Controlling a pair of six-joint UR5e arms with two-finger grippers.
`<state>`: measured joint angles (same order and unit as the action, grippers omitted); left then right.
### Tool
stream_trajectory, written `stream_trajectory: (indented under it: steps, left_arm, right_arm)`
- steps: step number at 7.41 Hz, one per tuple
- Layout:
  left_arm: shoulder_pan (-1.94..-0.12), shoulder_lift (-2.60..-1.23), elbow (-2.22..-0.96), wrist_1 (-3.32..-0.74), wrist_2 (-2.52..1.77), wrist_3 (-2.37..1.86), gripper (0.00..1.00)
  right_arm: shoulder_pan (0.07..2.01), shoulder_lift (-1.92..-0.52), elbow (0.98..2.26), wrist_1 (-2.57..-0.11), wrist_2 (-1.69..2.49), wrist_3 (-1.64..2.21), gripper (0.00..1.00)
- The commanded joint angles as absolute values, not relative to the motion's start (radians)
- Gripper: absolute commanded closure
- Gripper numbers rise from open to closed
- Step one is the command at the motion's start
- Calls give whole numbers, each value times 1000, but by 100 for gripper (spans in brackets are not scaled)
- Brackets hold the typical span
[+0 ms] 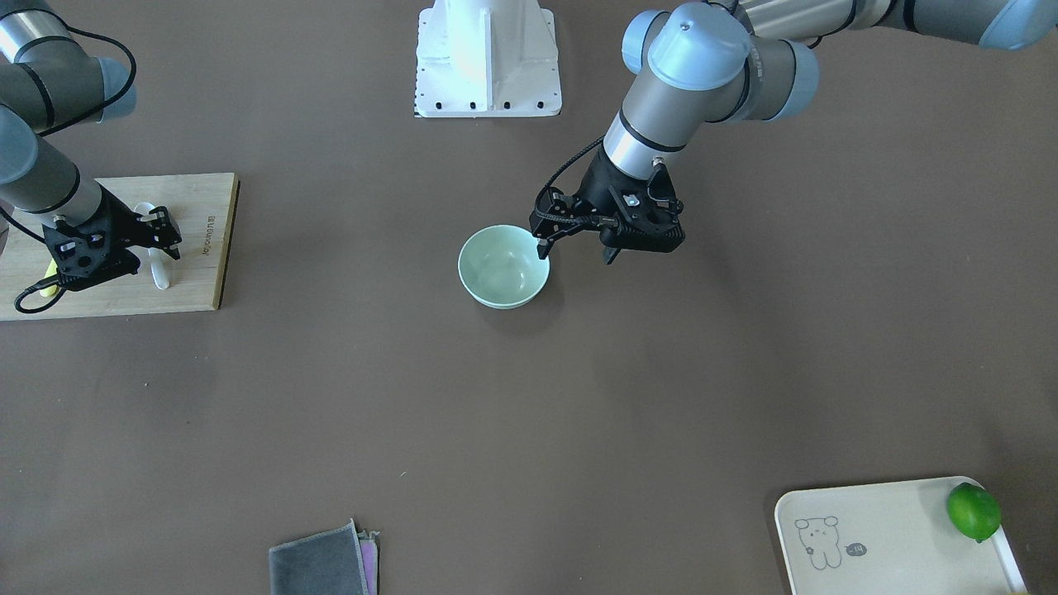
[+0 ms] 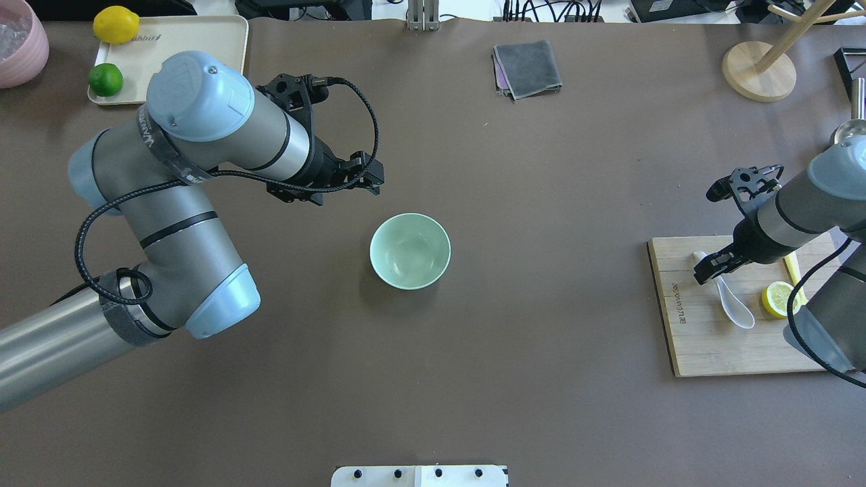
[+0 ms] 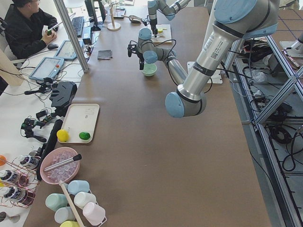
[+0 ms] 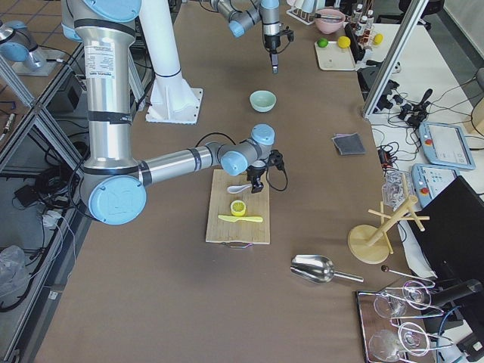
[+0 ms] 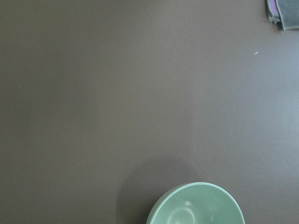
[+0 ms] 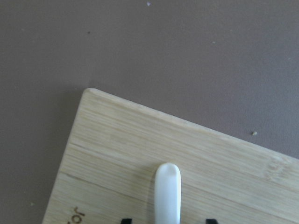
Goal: Place spoon in bowl
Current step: 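Release the bowl and withdraw the left gripper while the right gripper grasps the white spoon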
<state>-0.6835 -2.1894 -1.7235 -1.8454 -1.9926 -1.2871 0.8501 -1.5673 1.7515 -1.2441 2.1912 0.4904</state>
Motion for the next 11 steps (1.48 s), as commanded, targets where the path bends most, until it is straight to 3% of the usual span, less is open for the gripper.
stream_trajectory:
  steps: [1, 5, 9, 11]
  left_arm:
    - [-684, -2183, -1724, -1845, -1993, -1276, 3]
    - [-731, -2162, -1741, -1844, -2026, -1222, 3]
    - [-839, -1926, -1793, -1874, -1896, -715, 2]
    - [-912, -1754, -1798, -2064, -1898, -684, 2]
  right_arm:
    - [848, -1569, 1767, -1246, 2192, 495, 100]
    - [871, -1537, 1882, -1294, 2204, 572, 100]
    - [867, -1308, 1882, -1296, 2181, 872, 100]
    - [839, -1205, 1865, -1296, 2081, 936, 100]
